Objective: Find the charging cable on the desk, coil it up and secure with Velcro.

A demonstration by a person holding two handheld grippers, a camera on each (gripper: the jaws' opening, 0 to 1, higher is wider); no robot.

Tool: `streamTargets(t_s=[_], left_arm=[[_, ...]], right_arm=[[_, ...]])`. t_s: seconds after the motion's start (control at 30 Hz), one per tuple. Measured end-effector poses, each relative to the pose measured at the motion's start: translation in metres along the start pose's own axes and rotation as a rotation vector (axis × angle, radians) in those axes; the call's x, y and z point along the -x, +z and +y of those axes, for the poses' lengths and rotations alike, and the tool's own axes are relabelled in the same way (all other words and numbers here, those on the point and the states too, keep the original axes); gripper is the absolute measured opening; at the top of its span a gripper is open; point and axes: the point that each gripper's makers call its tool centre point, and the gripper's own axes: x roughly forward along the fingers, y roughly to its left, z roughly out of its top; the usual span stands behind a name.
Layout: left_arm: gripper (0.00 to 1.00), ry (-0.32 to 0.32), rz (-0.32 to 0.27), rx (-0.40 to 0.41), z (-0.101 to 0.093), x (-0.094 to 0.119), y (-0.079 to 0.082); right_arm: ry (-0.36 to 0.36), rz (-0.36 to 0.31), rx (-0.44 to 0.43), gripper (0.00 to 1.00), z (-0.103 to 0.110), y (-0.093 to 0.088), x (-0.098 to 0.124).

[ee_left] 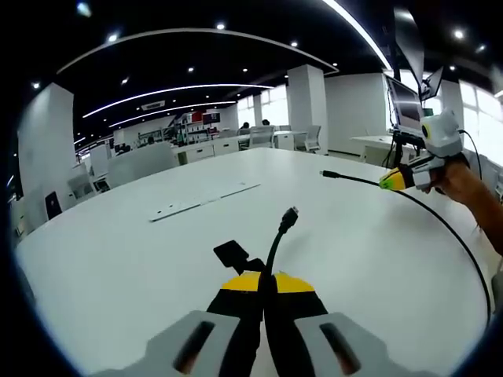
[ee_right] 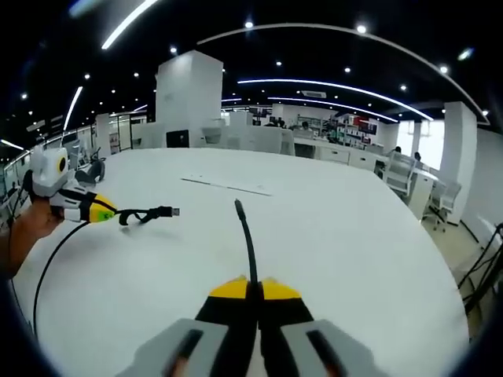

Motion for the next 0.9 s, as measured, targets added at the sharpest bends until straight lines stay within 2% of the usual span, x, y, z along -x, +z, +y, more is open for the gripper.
streamTargets(t_s=[0.43,0.67,0.9], left_arm=[[0.04,-0.047,-0.004,-0.046,0.011,0.001,0.004],[0.04,-0.069,0.007,-0.052,0.029,-0.010,0.004],[0.04,-0.091,0.012,-0.087,0.034,-0.017,0.008]], right_arm=[[0.071,-0.010,0.048,0.04,0.031,0.020,-0.015],[0.092,-0.023,0.088,0.03,0.044,0.031,-0.022],[0.112,-0.038,0.134,0.03,0.053,0.038,-0.025]])
